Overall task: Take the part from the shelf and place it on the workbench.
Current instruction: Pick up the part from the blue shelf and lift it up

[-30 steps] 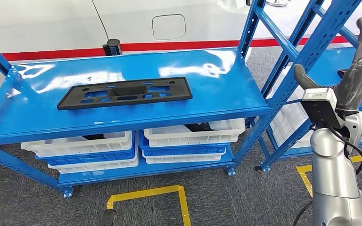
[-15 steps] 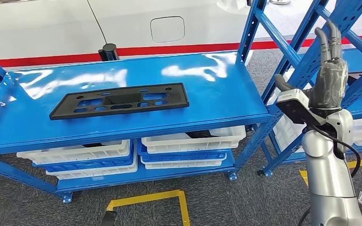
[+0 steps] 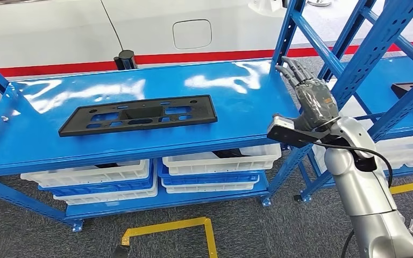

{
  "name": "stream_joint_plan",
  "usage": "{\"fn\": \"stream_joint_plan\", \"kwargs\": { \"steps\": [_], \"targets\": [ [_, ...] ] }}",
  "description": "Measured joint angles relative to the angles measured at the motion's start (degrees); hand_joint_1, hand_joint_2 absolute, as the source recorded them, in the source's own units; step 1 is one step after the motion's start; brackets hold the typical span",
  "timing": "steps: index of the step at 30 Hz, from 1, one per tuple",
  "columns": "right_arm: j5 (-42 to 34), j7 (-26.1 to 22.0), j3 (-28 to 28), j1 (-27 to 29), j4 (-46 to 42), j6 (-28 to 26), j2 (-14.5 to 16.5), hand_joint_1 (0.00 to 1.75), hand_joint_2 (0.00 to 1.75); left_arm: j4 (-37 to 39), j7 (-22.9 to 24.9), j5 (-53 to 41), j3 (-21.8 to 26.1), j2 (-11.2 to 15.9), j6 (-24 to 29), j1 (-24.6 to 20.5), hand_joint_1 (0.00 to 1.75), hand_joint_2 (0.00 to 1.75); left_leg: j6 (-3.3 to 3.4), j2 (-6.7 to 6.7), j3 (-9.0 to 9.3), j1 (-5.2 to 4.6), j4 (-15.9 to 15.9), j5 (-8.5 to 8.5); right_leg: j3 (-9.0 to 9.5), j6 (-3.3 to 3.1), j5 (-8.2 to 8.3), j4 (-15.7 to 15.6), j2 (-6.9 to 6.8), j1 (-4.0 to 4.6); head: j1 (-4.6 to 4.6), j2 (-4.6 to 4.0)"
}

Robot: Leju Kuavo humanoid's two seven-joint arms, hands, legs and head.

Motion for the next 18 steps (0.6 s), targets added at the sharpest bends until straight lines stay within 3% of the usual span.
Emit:
{"fn": "stream_joint_plan", "kwargs": {
  "steps": [12,18],
  "targets": [
    [-4.0,0.0,17.3,-14.2,12.3,6.2,2.0,0.0,1.75,0.0,-1.5,2.1,0.5,0.4,0.8,1.7,0.0,0.0,0.01,0.01,0.0,-0.15,0.0,0.0,-0.03,0.01,0.0,0.0,0.0,-0.13,-0.01,0.0],
    [-5.2,0.1,22.3,-18.3,16.5,6.7,3.8,0.0,1.75,0.0,-1.6,2.4,0.7,0.4,0.9,2.1,0.0,0.0,0.0,-0.04,0.0,-0.15,0.0,0.0,-0.04,0.01,0.0,0.0,-0.01,-0.12,-0.01,0.0]
  ]
}}
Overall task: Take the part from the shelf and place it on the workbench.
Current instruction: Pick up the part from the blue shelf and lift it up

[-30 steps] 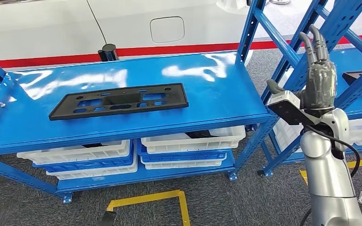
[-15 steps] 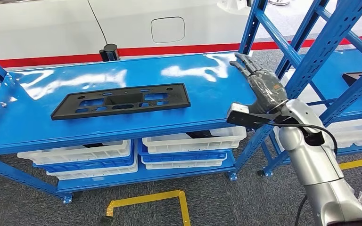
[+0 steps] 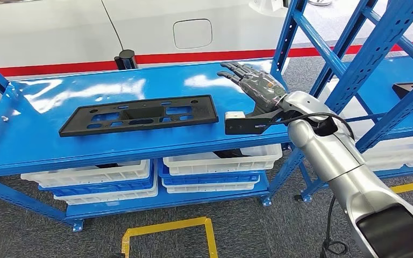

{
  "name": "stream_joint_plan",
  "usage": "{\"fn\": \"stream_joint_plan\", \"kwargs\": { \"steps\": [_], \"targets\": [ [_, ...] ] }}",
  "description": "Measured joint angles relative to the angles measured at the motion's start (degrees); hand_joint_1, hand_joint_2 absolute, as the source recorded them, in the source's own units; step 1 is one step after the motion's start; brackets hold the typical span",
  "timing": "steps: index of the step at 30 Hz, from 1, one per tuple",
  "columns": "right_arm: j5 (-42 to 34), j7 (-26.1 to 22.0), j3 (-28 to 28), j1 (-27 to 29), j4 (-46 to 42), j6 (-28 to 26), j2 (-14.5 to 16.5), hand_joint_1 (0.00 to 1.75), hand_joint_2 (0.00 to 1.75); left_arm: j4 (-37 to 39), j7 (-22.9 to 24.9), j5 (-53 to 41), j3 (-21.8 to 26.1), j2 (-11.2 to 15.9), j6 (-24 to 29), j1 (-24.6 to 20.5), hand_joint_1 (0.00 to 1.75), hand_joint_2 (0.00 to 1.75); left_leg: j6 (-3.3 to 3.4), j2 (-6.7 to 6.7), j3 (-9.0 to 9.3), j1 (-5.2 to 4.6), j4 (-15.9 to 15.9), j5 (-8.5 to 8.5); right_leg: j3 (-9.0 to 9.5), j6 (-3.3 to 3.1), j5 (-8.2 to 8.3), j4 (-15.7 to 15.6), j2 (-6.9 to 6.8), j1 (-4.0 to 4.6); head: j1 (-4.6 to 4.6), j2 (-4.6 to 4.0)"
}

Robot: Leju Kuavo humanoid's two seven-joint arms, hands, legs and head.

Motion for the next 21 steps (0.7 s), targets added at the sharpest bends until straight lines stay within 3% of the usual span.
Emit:
{"fn": "stream_joint_plan", "kwargs": {
  "steps": [12,21],
  "targets": [
    [-3.0,0.8,5.9,-2.7,5.9,-0.2,2.8,0.0,1.75,0.0,0.0,-0.1,0.1,-0.3,0.1,0.1,0.0,0.0,0.0,0.05,0.03,0.0,0.0,0.0,0.0,0.0,0.0,0.0,0.01,0.0,0.01,0.0],
    [-4.4,1.2,9.1,-4.2,20.2,-8.9,10.9,0.0,1.75,0.0,0.2,0.4,0.1,-0.8,0.4,-0.2,0.0,0.0,-0.01,0.08,0.07,0.01,0.0,0.0,0.01,0.0,0.0,0.0,0.07,0.01,0.01,0.0]
  ]
}}
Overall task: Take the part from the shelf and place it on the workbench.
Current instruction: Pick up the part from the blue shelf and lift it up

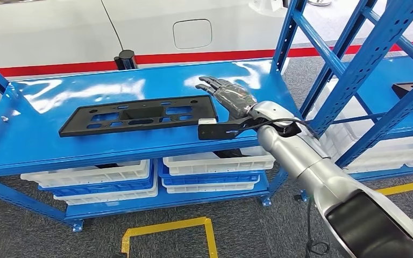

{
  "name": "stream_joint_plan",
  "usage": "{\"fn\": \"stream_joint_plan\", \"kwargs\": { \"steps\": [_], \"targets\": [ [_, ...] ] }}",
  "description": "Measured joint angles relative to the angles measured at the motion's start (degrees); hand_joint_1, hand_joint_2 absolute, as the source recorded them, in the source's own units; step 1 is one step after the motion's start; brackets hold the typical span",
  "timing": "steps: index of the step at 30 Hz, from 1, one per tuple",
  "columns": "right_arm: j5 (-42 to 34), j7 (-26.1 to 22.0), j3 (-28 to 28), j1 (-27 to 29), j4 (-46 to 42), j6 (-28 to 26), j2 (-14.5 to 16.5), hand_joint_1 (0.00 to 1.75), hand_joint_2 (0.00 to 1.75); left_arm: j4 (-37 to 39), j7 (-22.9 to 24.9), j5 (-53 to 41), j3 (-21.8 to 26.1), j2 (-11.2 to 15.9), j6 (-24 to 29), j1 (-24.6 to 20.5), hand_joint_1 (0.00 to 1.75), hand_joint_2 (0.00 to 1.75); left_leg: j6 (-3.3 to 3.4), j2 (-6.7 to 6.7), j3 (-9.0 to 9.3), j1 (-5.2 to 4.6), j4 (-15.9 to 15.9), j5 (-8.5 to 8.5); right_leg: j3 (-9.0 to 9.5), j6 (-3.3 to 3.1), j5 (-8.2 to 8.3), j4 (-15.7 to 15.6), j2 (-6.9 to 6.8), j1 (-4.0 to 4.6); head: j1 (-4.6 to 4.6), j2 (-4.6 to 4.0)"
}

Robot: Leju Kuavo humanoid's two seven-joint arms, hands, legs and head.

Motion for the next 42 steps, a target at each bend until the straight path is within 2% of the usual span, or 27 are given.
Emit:
{"fn": "stream_joint_plan", "kwargs": {
  "steps": [5,13,21,29,30,31,33,34,35,38,42],
  "targets": [
    [-0.3,0.2,0.4,-0.1,6.8,-2.7,3.7,0.0,1.75,0.0,0.2,-0.1,-0.1,0.0,0.0,0.0,0.0,0.0,0.0,0.0,0.0,0.0,0.0,0.0,0.0,0.0,0.0,0.0,0.0,0.0,0.0,0.0],
    [0.2,0.5,0.8,-0.7,11.7,-2.5,6.1,0.0,1.75,0.0,0.9,-0.3,-0.6,0.0,-0.2,0.0,0.0,0.0,0.0,0.04,-0.01,-0.02,0.0,0.0,0.0,0.0,0.0,0.0,0.0,-0.01,0.01,0.0],
    [0.5,2.3,1.3,-1.3,14.7,-3.4,7.5,0.0,1.75,0.0,0.5,0.3,-0.7,0.0,-0.3,0.1,0.0,0.0,0.0,0.03,-0.01,-0.02,0.0,0.0,0.0,0.0,0.0,0.0,0.0,-0.01,0.01,0.0],
    [0.8,3.3,1.3,-1.3,17.0,-5.5,7.6,0.01,1.75,0.0,0.5,-0.1,-0.8,0.0,-0.5,0.1,0.0,0.0,0.0,0.04,0.0,-0.02,0.0,0.0,0.0,0.0,0.0,0.0,0.01,-0.01,0.01,0.0],
    [0.8,3.4,1.3,-1.2,17.2,-5.6,7.6,0.13,1.75,0.0,0.5,-0.2,-0.8,0.0,-0.5,0.1,0.0,0.0,0.0,0.05,0.0,-0.02,0.0,0.0,0.0,0.0,0.0,0.0,0.01,-0.01,0.01,0.0],
    [0.9,3.4,1.3,-1.2,17.4,-5.6,7.6,0.44,1.75,0.0,0.5,-0.2,-0.8,0.0,-0.6,0.1,0.0,0.0,0.0,0.05,0.0,-0.02,0.0,0.0,-0.01,0.0,0.0,0.0,0.01,-0.01,0.01,0.0],
    [1.0,3.6,1.3,-1.1,17.8,-5.6,7.6,1.18,1.75,0.0,0.5,-0.2,-0.9,0.0,-0.6,0.0,0.0,0.0,0.0,0.04,0.0,-0.02,0.0,0.0,-0.01,0.0,0.0,0.0,0.01,-0.01,0.01,0.0],
    [1.2,3.7,1.3,-1.1,18.0,-5.6,7.6,1.44,1.75,0.0,0.6,-0.2,-0.9,0.0,-0.6,0.0,0.0,0.0,0.0,0.04,0.0,-0.02,0.0,0.0,-0.01,0.0,0.0,0.0,0.0,-0.01,0.01,0.0],
    [1.3,3.9,1.3,-1.0,18.2,-5.6,7.6,1.53,1.75,0.0,0.6,-0.2,-0.9,0.0,-0.6,0.0,0.0,0.0,0.0,0.04,0.0,-0.02,0.0,0.0,-0.01,0.0,0.0,0.0,0.0,-0.01,0.01,0.0],
    [1.6,4.0,1.3,-1.0,18.6,-5.5,7.7,1.6,1.75,0.0,0.6,-0.1,-0.9,0.0,-0.6,0.0,0.0,0.0,0.0,0.04,0.0,-0.02,0.0,-0.01,-0.01,0.0,0.0,0.0,0.0,-0.01,0.0,-0.01],
    [1.6,4.0,1.3,-1.4,19.0,-5.1,7.7,1.6,1.75,0.0,0.6,0.2,-0.9,0.0,-0.6,0.0,0.0,0.0,0.0,0.04,0.01,-0.02,0.0,-0.01,0.0,0.0,0.0,0.0,0.0,-0.01,0.01,0.0]
  ]
}}
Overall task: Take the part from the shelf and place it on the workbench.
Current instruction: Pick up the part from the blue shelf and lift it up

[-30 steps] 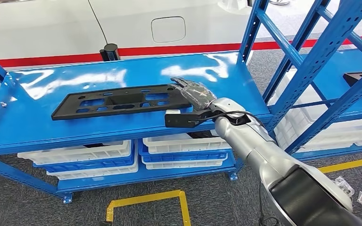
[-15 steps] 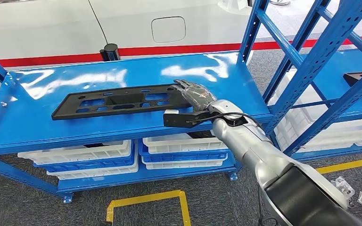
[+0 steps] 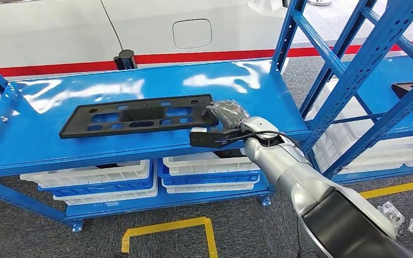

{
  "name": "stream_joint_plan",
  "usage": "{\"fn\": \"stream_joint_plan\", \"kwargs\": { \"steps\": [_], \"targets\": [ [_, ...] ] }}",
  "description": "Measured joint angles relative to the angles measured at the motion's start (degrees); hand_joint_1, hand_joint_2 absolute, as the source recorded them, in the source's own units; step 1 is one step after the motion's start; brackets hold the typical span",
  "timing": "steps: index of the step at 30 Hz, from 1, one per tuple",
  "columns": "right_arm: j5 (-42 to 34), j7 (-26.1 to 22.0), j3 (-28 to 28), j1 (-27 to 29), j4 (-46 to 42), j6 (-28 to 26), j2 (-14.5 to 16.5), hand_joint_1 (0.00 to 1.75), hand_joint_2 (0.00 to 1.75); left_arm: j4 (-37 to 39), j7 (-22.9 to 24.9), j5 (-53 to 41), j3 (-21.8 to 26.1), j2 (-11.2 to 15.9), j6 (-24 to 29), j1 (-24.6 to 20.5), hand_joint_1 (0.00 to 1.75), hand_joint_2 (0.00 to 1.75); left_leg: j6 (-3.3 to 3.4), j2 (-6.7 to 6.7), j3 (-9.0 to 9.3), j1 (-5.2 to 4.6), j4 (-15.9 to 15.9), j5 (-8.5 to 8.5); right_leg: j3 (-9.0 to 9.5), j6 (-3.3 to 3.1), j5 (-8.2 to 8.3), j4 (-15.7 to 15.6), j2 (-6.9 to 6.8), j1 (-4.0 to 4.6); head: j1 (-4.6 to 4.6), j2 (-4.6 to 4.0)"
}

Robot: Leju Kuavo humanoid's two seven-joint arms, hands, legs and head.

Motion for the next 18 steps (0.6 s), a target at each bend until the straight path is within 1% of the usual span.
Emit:
{"fn": "stream_joint_plan", "kwargs": {
  "steps": [5,8,18],
  "targets": [
    [0.0,0.0,0.0,-0.9,0.2,0.1,0.2,1.59,1.75,0.0,0.0,0.2,0.0,0.0,0.0,0.0,0.0,0.0,0.0,0.01,0.08,0.0,0.0,0.0,0.06,0.0,0.0,0.0,0.0,0.0,-0.01,0.0],
    [0.1,0.0,0.0,-1.3,0.2,0.1,0.2,1.63,1.75,0.0,-0.4,0.5,0.0,0.0,0.0,0.0,0.0,0.0,0.0,0.0,0.14,0.0,0.0,0.0,0.13,0.0,0.0,0.0,0.0,0.0,0.01,0.0],
    [0.3,0.0,-1.0,-1.6,0.3,-0.8,-0.2,1.66,1.75,0.0,-0.9,0.1,-0.1,0.0,0.0,-0.1,0.0,0.0,0.0,-0.02,0.29,0.0,0.0,0.0,0.28,0.0,0.0,0.0,0.0,0.0,-0.01,0.0]
  ]
}}
